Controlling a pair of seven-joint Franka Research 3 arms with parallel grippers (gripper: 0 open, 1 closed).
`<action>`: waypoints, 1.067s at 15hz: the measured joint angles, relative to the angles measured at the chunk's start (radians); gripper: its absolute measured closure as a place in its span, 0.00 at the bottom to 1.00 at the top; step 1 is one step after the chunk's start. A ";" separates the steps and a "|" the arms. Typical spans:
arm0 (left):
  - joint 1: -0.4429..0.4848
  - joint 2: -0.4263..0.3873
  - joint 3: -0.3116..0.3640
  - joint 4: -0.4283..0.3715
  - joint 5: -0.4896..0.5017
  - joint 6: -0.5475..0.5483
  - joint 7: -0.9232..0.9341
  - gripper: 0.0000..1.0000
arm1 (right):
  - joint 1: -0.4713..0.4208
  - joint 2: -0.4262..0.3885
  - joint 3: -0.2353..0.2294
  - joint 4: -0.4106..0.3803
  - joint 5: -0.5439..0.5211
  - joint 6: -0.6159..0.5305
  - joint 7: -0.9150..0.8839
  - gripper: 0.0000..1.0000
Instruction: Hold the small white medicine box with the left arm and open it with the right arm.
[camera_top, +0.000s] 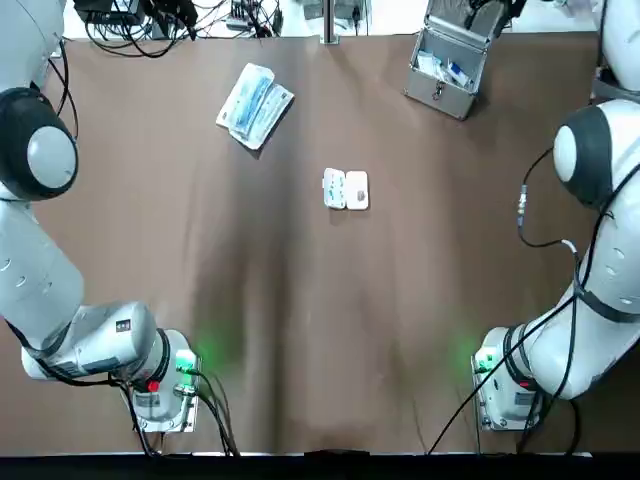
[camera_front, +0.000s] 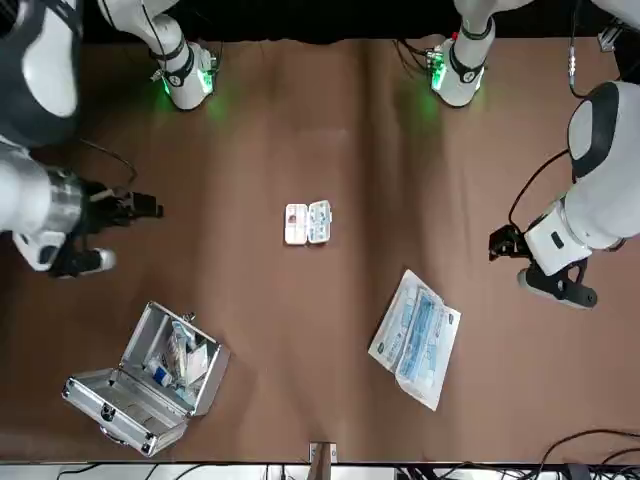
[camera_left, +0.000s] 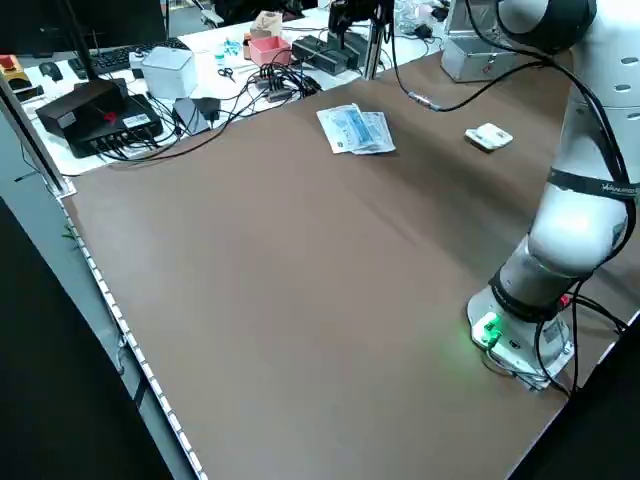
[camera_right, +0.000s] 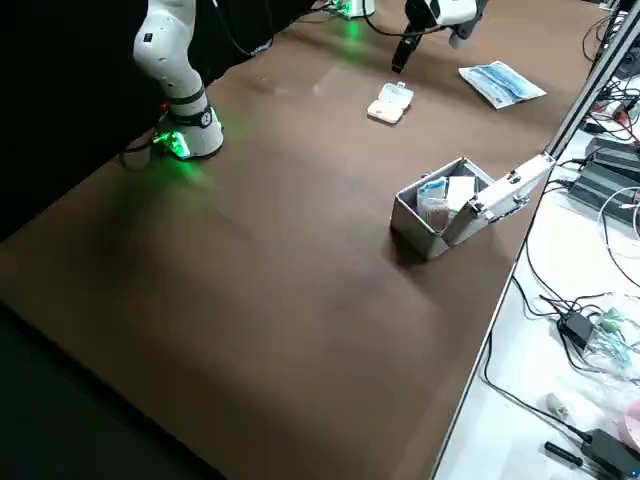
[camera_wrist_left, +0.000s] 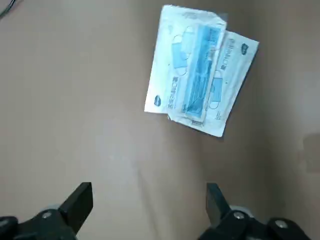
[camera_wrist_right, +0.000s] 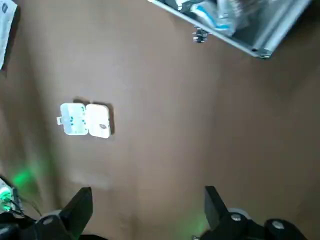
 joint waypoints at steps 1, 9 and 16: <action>0.000 -0.007 0.000 0.000 0.000 -0.014 -0.062 0.00 | -0.001 -0.010 0.001 0.000 -0.036 -0.001 -0.001 0.01; 0.018 -0.084 -0.004 0.013 0.001 -0.085 -0.185 0.00 | -0.193 -0.081 0.231 0.000 -0.196 -0.017 -0.001 0.01; 0.038 -0.147 -0.003 0.026 0.001 -0.168 -0.178 0.00 | -0.403 -0.211 0.478 -0.024 -0.330 -0.031 0.000 0.01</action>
